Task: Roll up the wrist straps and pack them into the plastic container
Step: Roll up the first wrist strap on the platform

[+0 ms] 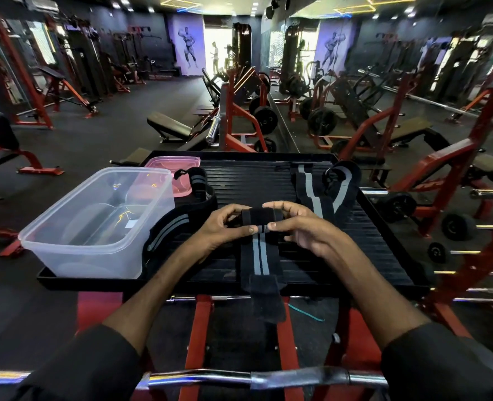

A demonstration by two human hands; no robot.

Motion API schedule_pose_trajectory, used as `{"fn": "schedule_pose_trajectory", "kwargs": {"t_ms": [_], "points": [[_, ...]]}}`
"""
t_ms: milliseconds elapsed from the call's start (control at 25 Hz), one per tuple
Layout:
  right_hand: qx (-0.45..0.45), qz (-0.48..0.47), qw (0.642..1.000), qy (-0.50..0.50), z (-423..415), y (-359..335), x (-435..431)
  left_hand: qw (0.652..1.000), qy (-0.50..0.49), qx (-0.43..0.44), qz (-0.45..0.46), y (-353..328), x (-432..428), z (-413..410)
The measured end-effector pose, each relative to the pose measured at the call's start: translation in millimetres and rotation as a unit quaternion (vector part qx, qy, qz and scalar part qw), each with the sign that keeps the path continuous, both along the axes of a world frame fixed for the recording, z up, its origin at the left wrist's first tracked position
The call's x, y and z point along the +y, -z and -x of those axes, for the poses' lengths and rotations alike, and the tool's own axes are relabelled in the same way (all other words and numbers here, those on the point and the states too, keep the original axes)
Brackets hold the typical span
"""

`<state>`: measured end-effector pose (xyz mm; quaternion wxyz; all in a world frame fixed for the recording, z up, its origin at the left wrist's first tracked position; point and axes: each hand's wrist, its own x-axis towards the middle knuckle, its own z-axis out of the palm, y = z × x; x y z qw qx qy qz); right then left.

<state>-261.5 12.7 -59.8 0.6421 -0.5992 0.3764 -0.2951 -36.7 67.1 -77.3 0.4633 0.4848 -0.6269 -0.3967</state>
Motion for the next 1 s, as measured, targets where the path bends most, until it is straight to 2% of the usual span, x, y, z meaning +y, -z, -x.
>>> {"fn": "schedule_pose_trajectory", "kwargs": {"t_ms": [80,120,280,360,440,560,680,840,1000], "points": [[-0.041,-0.071,0.997,0.01,-0.5,-5.7,1.6,1.0,-0.004,0.016,0.017,1.2,0.8,-0.2],[-0.038,-0.078,0.996,0.02,-1.5,-4.8,1.0,0.999,-0.005,0.023,0.025,1.2,0.7,-0.4],[0.07,-0.026,0.996,-0.048,-6.1,5.6,3.8,0.997,-0.024,0.012,0.073,2.0,1.6,0.8],[0.059,-0.012,0.998,-0.036,-5.3,7.3,4.7,0.997,-0.02,0.002,0.069,2.4,2.5,0.4],[0.023,-0.003,1.0,0.0,-4.5,9.1,5.1,0.999,0.011,0.025,0.027,0.9,6.5,0.4],[-0.003,0.024,1.0,0.009,-3.0,11.7,8.7,0.99,0.071,0.069,-0.104,-6.4,10.9,-0.4],[-0.015,0.059,0.998,0.003,-1.7,12.0,14.2,0.986,0.084,0.012,-0.144,-4.4,6.2,-4.5],[-0.01,0.068,0.998,-0.006,-3.3,14.0,19.2,0.989,0.069,-0.088,-0.094,5.4,1.5,-5.7],[-0.023,-0.019,0.999,-0.025,-1.9,6.9,12.0,0.988,-0.002,-0.151,0.025,8.9,0.7,-5.3]]}}
